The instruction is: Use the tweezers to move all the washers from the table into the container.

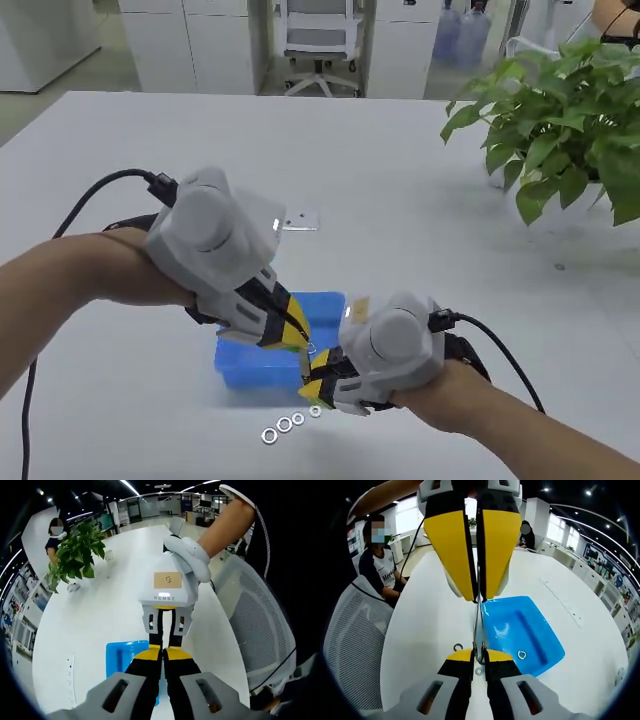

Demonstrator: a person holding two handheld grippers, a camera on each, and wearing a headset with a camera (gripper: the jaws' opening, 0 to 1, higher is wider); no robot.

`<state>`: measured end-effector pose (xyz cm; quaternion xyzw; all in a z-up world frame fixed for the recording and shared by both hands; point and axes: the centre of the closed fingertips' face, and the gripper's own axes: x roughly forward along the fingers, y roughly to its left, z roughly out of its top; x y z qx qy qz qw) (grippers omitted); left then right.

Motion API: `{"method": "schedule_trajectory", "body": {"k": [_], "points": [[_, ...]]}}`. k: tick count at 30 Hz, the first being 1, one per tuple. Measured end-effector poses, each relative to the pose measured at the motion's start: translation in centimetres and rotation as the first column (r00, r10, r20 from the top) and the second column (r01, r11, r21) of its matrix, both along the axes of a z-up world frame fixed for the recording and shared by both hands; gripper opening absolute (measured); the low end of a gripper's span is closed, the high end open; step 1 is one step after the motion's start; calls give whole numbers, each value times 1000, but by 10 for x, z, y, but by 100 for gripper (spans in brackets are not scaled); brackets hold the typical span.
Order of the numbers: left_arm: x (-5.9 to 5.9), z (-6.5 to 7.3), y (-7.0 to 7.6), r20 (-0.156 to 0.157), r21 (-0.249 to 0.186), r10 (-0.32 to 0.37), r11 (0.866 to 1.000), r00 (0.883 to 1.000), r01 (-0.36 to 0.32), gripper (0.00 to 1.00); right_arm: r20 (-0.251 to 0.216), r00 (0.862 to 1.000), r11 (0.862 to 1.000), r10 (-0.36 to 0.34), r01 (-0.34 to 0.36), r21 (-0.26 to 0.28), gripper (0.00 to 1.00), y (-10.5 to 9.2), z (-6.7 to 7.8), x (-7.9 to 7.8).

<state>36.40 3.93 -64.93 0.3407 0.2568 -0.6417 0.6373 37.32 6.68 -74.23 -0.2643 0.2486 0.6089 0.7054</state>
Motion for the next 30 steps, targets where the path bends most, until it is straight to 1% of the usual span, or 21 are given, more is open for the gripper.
{"method": "schedule_trajectory", "body": {"k": [6,10,15,17,19,30], "points": [[10,5,-1,13,-3,-4,1000,1000,4,6,9,1000,1000,-11,11,5,10,-1,5,13],[17,6,0,21,-4,-3,1000,1000,4,6,21,1000,1000,-5,5,-5,10,0,7,22],[28,7,4,33,-1,5,1000,999,-5,6,30,1000,1000,-1,2,-10,10,4,8,33],[31,6,6,35,0,7,1000,999,-7,6,32,999,1000,1,-1,-11,10,6,7,37],[34,5,8,39,4,11,1000,999,-11,6,24,1000,1000,2,-1,-9,10,8,6,40],[47,-7,13,35,12,25,1000,999,-25,6,23,1000,1000,16,-15,-19,10,13,-7,54]]}}
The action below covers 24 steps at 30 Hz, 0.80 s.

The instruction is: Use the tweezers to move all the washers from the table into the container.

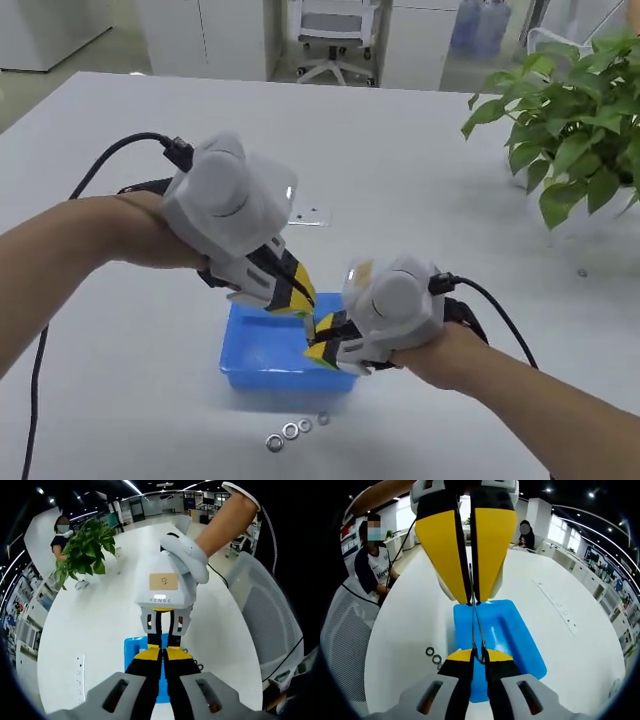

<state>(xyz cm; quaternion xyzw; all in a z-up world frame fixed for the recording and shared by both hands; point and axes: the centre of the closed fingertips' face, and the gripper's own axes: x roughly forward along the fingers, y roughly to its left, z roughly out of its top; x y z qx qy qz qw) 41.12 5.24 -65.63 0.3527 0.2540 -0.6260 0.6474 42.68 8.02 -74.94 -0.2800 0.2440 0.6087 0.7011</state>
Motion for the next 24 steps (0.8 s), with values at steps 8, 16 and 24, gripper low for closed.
{"method": "schedule_trajectory", "body": {"k": [8,16,24], "points": [[11,-14,5,-8,0,9,1000,1000,-9,6,-16,1000,1000,-2,2,-10,10,3,-13,8],[19,-24,9,-21,-3,14,1000,1000,-14,6,-50,999,1000,-4,3,-14,10,6,-24,15],[29,-34,12,-35,-6,21,1000,999,-21,6,-60,998,1000,5,-6,-27,10,8,-34,22]]}}
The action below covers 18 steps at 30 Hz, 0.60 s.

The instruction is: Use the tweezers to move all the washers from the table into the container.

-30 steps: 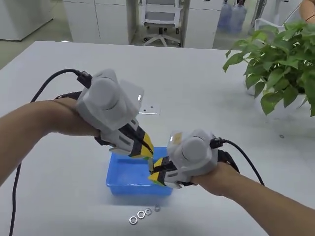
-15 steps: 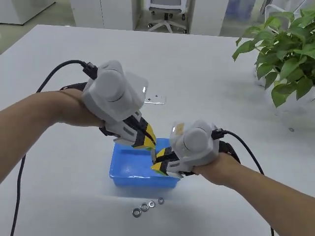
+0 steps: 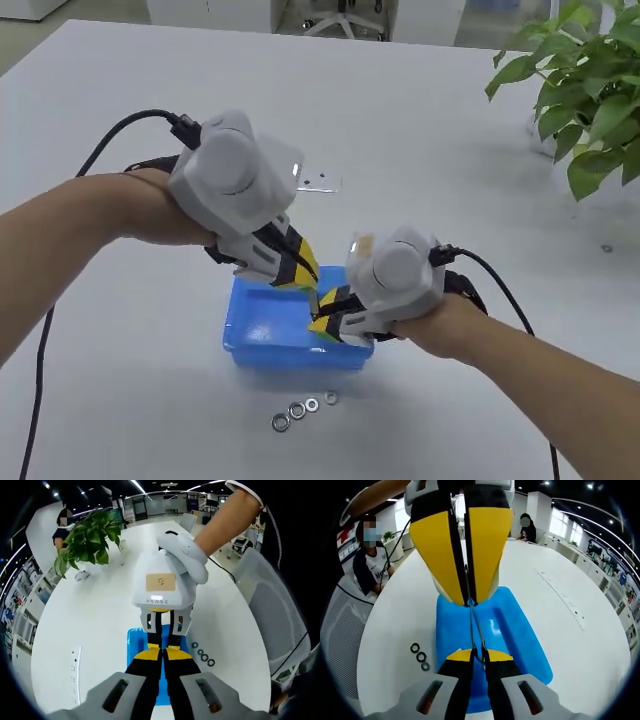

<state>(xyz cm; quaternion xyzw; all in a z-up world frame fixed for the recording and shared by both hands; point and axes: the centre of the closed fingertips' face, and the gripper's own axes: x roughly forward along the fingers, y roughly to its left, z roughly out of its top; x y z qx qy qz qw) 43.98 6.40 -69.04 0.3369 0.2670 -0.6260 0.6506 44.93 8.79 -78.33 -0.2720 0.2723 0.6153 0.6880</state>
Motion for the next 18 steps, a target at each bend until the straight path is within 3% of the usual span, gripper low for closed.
{"method": "schedule_trajectory", "body": {"k": [18], "points": [[1,-7,0,-10,0,-2,1000,1000,2,6,-3,1000,1000,11,-11,-19,11,-1,-7,2]]}}
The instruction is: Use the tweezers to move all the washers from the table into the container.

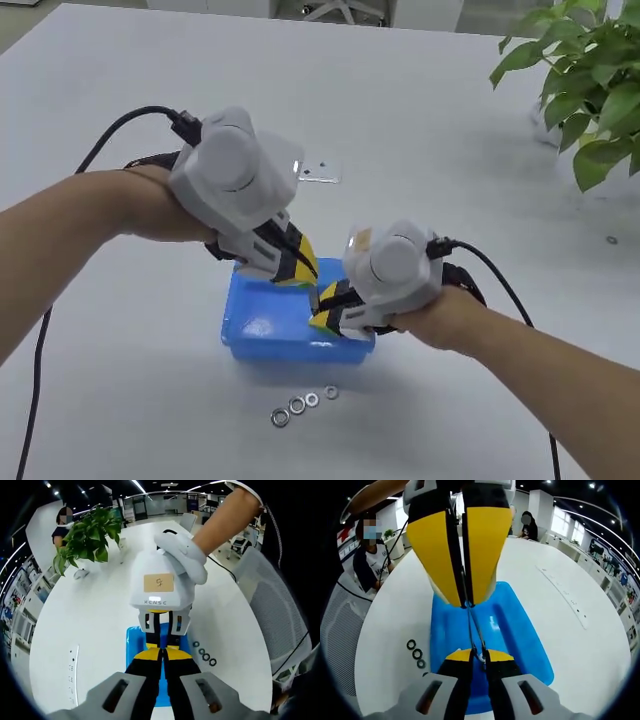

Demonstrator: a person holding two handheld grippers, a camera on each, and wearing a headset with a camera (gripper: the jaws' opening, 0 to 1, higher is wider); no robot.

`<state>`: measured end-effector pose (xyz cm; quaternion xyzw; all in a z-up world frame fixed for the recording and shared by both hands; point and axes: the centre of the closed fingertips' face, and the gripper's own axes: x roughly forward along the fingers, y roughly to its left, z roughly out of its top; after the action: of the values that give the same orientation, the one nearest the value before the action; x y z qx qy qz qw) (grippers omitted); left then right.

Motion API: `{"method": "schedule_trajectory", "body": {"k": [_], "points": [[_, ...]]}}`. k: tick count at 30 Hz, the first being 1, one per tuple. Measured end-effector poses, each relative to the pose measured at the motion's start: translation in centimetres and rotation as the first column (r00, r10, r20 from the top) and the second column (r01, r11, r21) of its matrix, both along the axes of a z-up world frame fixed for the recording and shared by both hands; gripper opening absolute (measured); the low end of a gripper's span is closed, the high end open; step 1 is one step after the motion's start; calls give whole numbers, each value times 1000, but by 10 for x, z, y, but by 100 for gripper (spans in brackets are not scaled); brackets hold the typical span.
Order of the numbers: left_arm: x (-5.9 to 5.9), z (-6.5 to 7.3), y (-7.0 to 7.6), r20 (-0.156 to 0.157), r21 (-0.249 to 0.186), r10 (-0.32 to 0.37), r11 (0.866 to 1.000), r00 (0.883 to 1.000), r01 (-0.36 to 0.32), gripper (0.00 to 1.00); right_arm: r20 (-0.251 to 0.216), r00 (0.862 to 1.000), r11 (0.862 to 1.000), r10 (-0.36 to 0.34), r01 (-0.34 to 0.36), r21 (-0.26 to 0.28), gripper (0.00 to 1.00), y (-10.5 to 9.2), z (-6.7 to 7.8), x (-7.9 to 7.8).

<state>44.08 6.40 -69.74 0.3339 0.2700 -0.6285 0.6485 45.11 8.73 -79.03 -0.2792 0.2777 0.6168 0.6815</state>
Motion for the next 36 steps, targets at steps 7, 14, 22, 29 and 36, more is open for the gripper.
{"method": "schedule_trajectory", "body": {"k": [7,14,22,29,36], "points": [[-4,6,-2,4,-3,-3,1000,1000,4,6,12,1000,1000,2,-2,2,11,-1,6,-2],[-8,16,-4,10,-3,-5,1000,1000,5,5,30,1000,1000,2,-3,12,12,-3,16,-5],[-14,28,-10,19,0,-5,1000,1000,5,5,56,998,998,-6,3,59,13,-4,36,-10],[-22,37,-14,30,4,-7,1000,1000,7,5,77,997,998,-1,-4,67,12,-5,47,-18],[-31,44,-17,39,14,-18,1000,999,17,5,92,996,998,2,-8,65,12,-9,54,-28]]}}
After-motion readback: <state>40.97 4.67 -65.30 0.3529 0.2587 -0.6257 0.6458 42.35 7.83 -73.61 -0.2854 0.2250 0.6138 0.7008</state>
